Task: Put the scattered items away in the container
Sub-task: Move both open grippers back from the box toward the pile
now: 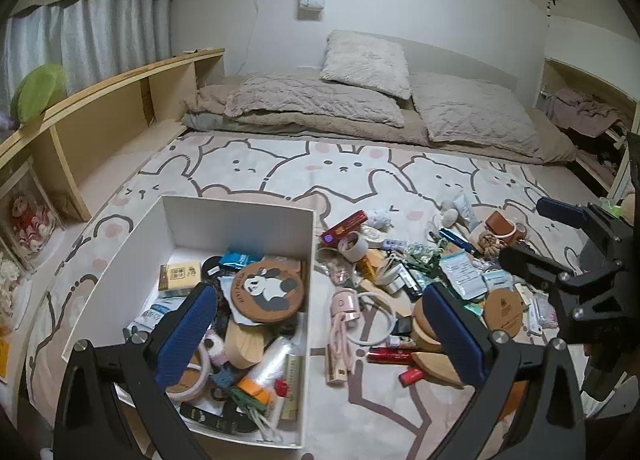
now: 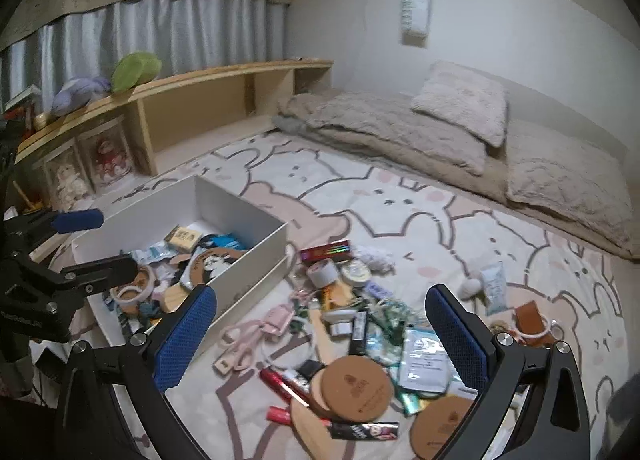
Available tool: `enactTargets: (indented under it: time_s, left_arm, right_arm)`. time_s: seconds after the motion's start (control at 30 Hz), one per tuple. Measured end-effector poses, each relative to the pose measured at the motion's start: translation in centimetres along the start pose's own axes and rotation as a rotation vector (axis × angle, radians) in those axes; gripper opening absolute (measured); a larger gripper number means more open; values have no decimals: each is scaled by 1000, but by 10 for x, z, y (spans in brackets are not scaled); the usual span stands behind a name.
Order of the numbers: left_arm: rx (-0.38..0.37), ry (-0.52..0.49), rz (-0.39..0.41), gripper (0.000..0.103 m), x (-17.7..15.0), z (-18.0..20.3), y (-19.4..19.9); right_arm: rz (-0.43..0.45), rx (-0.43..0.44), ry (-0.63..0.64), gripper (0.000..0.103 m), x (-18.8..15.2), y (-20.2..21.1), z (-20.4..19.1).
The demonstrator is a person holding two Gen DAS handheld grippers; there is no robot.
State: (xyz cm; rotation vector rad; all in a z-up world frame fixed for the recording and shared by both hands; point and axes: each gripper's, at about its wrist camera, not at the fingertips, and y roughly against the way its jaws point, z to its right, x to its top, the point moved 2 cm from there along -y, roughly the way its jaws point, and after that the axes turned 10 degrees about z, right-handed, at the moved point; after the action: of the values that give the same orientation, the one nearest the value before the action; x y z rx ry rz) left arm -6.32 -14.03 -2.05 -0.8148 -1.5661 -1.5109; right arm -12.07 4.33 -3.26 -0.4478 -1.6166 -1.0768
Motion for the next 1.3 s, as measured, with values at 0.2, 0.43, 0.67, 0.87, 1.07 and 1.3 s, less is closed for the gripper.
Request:
enactTargets:
  time_s: [0.2,0.43,0.67,0.87,1.07,1.3]
  left_arm:
    - [-6,-12,16,103,4,12,4]
    - [1,1,17,103,8,15,1]
    - [-18,8,21,103,10,24,1]
    - [-29,-16,14,103,9,35,-3]
    - [-27,-30,15,103,8,40,-5]
    - [-20,-44,14,103,7,45,-8]
  right_arm:
    - [21,-39,-28,103,0,12,18]
    - [28,-60,-20,103,-5,23,23]
    - [50,-61,-42,103,-4,33,28]
    - [49,-77,-32,103,-8,37,34]
    - [45,-102,-33,103,-13,44,47]
    - [19,-143,-62,103,-26,53,70]
